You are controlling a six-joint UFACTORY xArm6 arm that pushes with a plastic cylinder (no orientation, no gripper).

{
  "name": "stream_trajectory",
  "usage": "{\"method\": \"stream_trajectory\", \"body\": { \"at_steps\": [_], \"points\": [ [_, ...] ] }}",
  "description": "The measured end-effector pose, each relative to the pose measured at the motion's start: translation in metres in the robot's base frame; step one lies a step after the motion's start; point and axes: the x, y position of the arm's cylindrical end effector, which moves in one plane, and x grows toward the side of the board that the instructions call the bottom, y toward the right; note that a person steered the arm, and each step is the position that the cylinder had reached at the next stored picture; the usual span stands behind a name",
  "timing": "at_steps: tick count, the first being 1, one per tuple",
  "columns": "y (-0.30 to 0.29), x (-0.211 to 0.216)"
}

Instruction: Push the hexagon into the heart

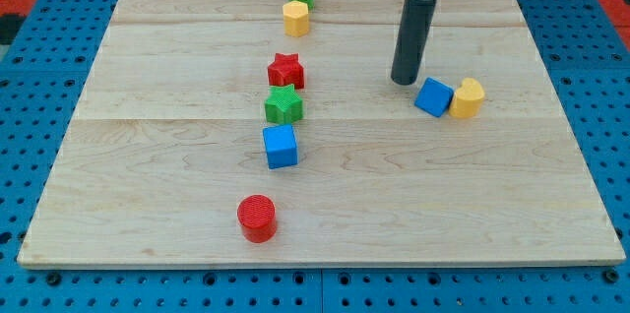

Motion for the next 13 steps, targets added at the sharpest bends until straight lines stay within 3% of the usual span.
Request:
{"method": "stream_trajectory", "body": {
  "at_steps": [2,5,6,8,9,10,11,12,13],
  "points": [
    [-0.107,-0.034],
    [-0.216,-0.079],
    [-0.172,-0.114],
    [-0.006,-0.069],
    [-0.006,-0.096],
    [0.072,-0.08],
    [0.09,-0.076],
    [0.135,-0.117],
    [0.144,-0.087]
  ]
}}
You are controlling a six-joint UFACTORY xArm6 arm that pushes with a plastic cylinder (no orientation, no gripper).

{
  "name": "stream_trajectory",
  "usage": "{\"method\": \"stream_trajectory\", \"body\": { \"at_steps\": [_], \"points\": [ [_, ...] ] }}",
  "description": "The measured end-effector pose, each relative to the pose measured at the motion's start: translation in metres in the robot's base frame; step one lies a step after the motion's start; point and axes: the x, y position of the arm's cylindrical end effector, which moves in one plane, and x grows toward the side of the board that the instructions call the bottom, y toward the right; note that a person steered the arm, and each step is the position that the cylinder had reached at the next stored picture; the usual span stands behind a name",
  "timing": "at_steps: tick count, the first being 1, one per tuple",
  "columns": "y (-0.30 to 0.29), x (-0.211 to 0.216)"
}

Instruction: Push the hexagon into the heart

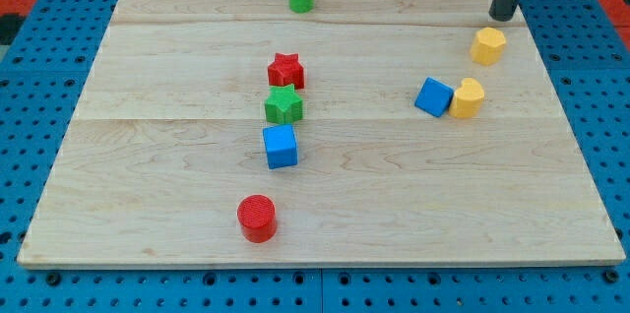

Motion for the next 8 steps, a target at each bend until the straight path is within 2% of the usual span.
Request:
{"method": "stream_trajectory", "body": {
  "at_steps": [1,2,3,4,5,6,7,8],
  "points": [
    [-0.041,0.062],
    [-0.065,0.098],
    [-0.011,0.059],
    [0.047,0.153],
    [-0.029,0.254],
    [-0.164,0.268],
    [-0.236,0.245],
    [-0.311,0.243]
  ]
}}
